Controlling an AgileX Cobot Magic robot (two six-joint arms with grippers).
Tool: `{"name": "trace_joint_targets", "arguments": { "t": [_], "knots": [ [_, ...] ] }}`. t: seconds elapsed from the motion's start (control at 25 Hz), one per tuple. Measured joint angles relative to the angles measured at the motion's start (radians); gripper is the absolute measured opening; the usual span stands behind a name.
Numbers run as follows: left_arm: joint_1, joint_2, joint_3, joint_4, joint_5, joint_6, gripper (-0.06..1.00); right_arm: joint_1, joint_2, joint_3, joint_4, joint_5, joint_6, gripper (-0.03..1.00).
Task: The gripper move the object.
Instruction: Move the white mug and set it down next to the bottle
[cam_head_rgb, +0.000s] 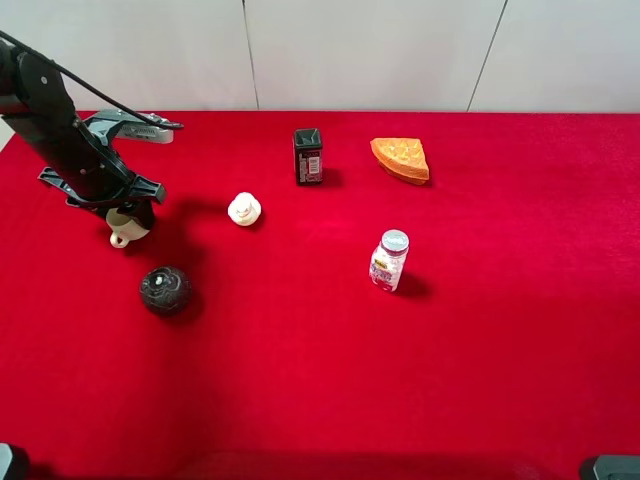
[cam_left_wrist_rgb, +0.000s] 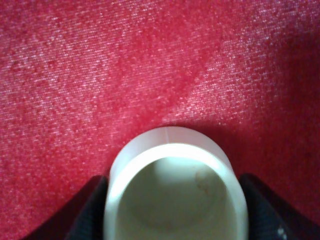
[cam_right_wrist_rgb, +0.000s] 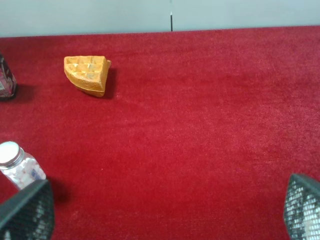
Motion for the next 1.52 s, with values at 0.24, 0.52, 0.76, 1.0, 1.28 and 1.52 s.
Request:
{"name": "trace_joint_targets", "arguments": {
  "t": [0.24, 0.52, 0.76, 1.0, 1.28, 1.52],
  "knots": [
    [0.000, 0.000, 0.000, 0.000, 0.000, 0.000, 0.53, 0.000, 0.000, 0.000, 0.000, 0.000, 0.000, 0.69],
    [0.000, 0.000, 0.000, 0.000, 0.001, -0.001, 0.53, 0.000, 0.000, 0.000, 0.000, 0.000, 0.000, 0.69],
    [0.000, -0.001, 0.000, 0.000, 0.021, -0.002, 0.53, 0.000, 0.000, 0.000, 0.000, 0.000, 0.000, 0.69],
    [0.000, -0.050, 0.000, 0.000, 0.083, -0.002, 0.53, 0.000, 0.000, 0.000, 0.000, 0.000, 0.000, 0.69],
    [0.000, -0.142, 0.000, 0.001, 0.138, -0.006, 0.52, 0.000, 0.000, 0.000, 0.000, 0.000, 0.000, 0.69],
    [0.000, -0.202, -0.018, 0.000, 0.249, -0.008, 0.52, 0.000, 0.000, 0.000, 0.000, 0.000, 0.000, 0.69]
  ]
}}
